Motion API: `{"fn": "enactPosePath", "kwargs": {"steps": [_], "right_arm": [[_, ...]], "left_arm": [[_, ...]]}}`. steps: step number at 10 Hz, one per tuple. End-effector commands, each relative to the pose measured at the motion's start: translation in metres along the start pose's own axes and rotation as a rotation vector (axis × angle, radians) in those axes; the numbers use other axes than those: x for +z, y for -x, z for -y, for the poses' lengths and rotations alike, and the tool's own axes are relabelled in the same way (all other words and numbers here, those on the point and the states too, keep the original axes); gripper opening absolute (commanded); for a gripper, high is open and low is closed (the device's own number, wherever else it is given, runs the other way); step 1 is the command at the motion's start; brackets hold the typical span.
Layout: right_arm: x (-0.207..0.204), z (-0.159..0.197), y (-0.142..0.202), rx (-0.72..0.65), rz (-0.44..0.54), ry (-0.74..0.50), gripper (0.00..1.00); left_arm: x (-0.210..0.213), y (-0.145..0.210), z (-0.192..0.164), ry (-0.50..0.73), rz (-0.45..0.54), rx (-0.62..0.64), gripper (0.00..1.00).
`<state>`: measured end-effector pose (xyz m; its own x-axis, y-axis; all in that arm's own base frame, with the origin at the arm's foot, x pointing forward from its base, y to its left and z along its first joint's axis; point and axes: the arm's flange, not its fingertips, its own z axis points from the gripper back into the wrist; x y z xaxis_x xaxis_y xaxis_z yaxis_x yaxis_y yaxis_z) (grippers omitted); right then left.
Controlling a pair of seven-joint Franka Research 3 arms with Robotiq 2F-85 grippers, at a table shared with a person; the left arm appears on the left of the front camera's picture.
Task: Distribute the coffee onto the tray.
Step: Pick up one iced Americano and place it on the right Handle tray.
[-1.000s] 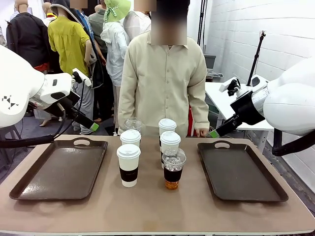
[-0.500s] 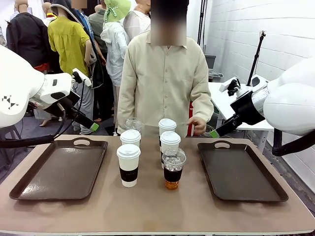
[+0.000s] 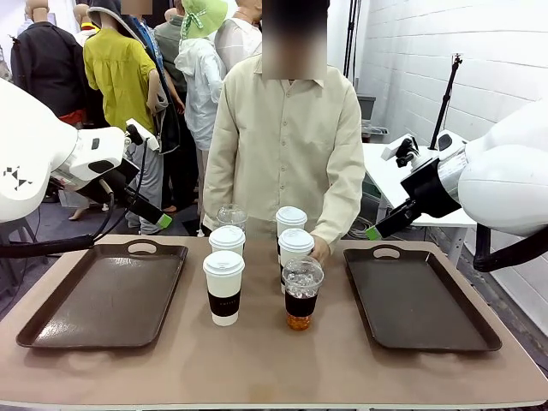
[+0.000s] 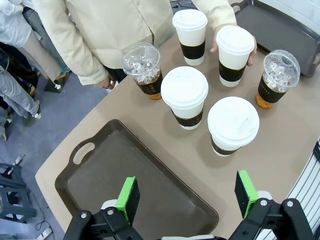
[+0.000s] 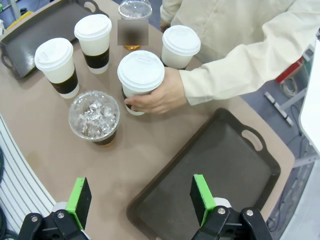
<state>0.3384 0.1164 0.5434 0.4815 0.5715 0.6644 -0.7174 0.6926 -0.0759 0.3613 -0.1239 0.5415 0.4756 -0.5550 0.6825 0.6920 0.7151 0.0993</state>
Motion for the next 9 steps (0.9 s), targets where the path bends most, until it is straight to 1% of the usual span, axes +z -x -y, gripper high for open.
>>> {"fn": "enactPosePath", "kwargs": {"steps": [1,9], "right_arm": [[-0.0003,-0.0003,0.0006,0.0,-0.004,-0.004,1.0],[0.0,0.0,0.0,0.0,0.0,0.0,1.0]], "left_arm": [[0.0001,0.0007,0.0001,0.004,-0.005,0.0,1.0],[0.0001,0.0007,0.0001,0.004,-0.005,0.0,1.0]]}}
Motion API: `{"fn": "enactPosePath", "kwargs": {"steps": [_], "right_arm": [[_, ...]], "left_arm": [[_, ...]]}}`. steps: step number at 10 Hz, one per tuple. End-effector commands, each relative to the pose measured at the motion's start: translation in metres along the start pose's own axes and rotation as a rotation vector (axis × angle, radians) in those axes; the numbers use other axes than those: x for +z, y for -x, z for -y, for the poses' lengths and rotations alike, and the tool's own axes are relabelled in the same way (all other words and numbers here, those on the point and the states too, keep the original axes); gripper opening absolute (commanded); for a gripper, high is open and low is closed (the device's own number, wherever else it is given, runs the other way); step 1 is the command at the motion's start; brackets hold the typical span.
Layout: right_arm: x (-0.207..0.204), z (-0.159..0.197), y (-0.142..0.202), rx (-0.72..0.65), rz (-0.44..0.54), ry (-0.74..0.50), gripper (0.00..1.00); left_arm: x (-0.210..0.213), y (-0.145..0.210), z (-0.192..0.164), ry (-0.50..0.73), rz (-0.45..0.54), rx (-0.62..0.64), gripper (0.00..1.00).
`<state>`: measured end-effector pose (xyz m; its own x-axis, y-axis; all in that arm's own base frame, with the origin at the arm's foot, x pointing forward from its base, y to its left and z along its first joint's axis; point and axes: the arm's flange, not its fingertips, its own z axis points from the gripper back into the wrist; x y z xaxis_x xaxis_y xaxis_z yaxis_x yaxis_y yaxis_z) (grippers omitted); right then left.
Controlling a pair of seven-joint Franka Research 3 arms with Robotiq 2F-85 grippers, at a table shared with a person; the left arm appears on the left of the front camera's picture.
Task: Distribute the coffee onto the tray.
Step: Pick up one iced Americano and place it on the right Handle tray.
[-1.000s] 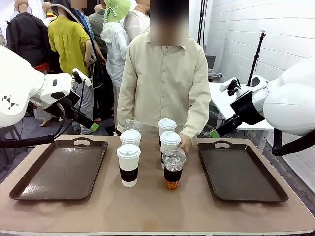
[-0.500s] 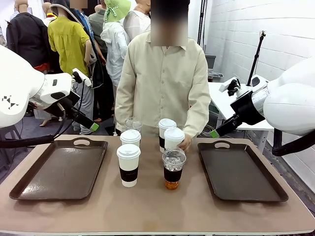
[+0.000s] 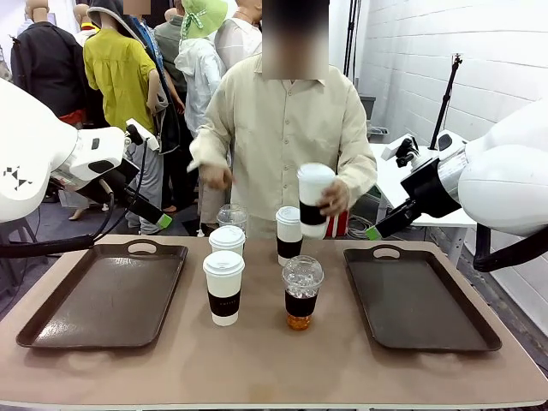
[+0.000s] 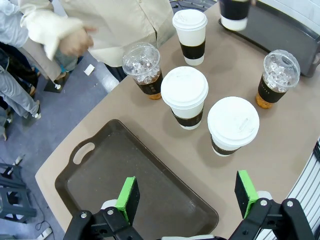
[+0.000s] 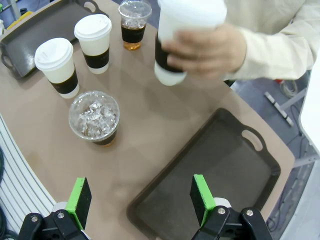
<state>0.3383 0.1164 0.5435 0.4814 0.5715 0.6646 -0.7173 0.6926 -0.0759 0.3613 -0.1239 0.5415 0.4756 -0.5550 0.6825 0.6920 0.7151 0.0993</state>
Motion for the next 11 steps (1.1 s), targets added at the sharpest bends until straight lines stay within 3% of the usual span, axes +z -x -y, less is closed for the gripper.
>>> {"fn": "enactPosePath", "kwargs": {"steps": [1,7,9,11], "right_arm": [[0.0,0.003,-0.005,0.034,-0.034,0.003,1.0],[-0.025,0.024,-0.016,0.285,-0.28,-0.07,1.0],[-0.042,0.029,-0.011,0.431,-0.253,-0.129,1.0],[-0.056,0.028,0.003,0.509,-0.166,-0.227,1.0]], "left_arm": [[0.0,0.001,0.0,0.004,-0.005,0.0,1.0],[0.0,0.001,0.0,0.004,-0.005,0.0,1.0],[0.0,0.001,0.0,0.004,-0.005,0.0,1.0],[0.0,0.001,0.0,0.004,-0.005,0.0,1.0]]}}
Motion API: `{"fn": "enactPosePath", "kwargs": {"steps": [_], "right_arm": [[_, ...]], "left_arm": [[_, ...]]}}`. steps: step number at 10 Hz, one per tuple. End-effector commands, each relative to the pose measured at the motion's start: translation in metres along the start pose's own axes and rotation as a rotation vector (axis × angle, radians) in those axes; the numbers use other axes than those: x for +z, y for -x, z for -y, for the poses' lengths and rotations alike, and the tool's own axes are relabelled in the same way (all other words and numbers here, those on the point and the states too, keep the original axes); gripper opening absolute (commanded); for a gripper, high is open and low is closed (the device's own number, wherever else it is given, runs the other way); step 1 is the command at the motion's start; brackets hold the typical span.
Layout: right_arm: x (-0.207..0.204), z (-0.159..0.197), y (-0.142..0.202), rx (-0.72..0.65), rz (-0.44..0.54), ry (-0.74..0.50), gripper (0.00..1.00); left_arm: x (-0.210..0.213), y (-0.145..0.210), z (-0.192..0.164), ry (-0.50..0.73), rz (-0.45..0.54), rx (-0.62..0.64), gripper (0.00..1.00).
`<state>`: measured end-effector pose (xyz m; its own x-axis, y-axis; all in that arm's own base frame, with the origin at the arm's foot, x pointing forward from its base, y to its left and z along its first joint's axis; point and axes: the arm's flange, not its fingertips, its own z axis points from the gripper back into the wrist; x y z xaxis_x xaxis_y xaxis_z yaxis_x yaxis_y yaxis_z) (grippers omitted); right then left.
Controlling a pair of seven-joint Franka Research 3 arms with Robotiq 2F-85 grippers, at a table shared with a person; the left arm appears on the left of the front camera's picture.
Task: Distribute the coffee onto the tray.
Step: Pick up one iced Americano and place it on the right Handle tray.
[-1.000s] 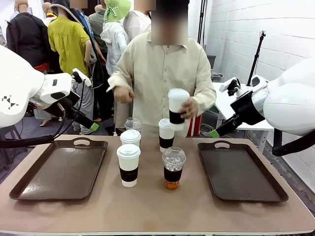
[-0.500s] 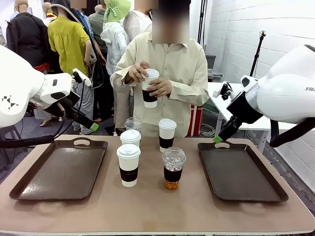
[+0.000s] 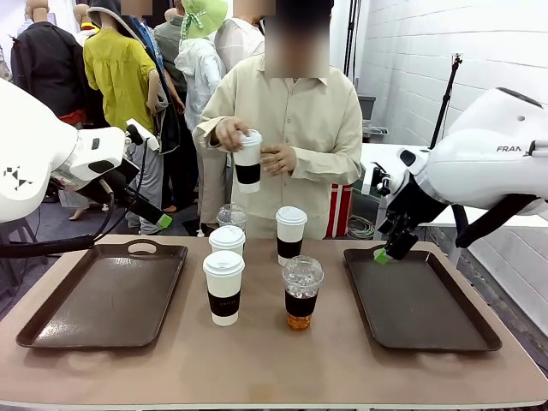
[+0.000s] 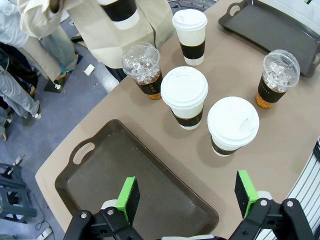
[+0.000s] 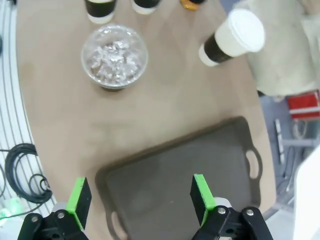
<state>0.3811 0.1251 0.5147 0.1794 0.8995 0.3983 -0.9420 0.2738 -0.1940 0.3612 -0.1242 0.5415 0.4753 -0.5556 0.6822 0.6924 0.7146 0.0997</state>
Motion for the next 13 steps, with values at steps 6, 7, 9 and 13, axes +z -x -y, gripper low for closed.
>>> {"fn": "enactPosePath", "kwargs": {"steps": [6,7,9,13], "right_arm": [[-0.05,0.0,0.026,0.008,0.219,-0.088,1.0],[-0.04,-0.005,0.027,0.035,0.22,-0.109,1.0],[-0.04,-0.005,0.027,0.035,0.22,-0.109,1.0],[-0.039,-0.005,0.025,0.023,0.201,-0.098,1.0]], "left_arm": [[0.0,0.001,0.0,0.004,-0.004,0.001,1.0],[0.0,0.001,0.0,0.004,-0.004,0.001,1.0],[0.0,0.001,0.0,0.004,-0.004,0.001,1.0],[0.0,0.001,0.0,0.004,-0.004,0.001,1.0]]}}
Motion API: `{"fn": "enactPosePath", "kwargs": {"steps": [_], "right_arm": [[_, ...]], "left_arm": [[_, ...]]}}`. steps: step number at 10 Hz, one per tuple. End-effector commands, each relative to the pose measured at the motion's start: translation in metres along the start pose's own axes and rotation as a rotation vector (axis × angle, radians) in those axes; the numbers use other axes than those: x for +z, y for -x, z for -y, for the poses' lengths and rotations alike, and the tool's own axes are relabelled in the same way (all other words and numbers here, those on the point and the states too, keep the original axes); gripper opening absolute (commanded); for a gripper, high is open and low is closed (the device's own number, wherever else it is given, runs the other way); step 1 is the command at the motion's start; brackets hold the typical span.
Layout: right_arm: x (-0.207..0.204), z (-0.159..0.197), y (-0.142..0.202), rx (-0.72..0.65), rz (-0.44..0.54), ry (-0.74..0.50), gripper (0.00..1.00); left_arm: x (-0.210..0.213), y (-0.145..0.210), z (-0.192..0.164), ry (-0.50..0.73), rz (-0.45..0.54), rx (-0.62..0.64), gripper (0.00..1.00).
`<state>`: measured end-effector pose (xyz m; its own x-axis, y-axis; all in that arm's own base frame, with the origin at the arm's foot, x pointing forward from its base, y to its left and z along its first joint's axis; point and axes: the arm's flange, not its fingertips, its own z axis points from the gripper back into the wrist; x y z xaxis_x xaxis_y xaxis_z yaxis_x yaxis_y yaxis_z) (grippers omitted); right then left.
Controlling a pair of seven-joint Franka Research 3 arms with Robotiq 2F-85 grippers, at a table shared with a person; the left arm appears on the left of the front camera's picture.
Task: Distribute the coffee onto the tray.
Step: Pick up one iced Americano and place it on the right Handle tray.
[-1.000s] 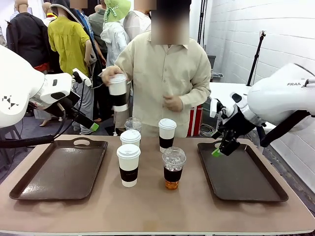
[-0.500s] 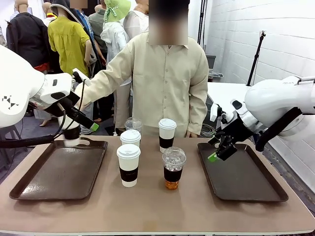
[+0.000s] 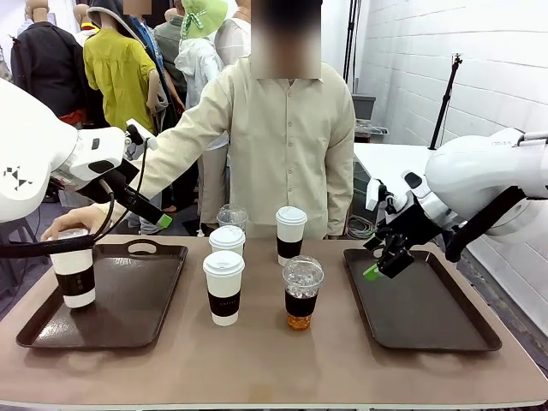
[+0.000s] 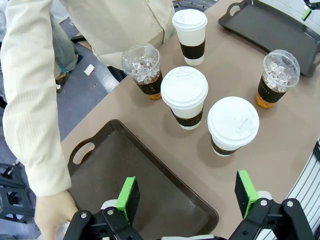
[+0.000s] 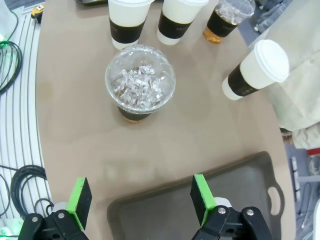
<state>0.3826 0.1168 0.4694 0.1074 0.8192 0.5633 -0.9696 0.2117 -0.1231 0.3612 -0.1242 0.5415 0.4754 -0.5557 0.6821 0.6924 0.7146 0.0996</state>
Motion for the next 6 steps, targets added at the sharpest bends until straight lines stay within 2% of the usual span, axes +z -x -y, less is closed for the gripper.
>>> {"fn": "enactPosePath", "kwargs": {"steps": [1,3,6], "right_arm": [[-0.007,0.014,0.001,0.019,0.06,-0.049,1.0],[-0.027,0.034,0.009,0.054,0.175,-0.166,1.0],[-0.054,0.052,0.028,0.034,0.242,-0.195,1.0]], "left_arm": [[0.0,0.001,0.0,0.004,-0.004,0.001,1.0],[0.0,0.001,0.0,0.004,-0.004,0.001,1.0],[0.0,0.001,0.0,0.004,-0.004,0.001,1.0]]}}
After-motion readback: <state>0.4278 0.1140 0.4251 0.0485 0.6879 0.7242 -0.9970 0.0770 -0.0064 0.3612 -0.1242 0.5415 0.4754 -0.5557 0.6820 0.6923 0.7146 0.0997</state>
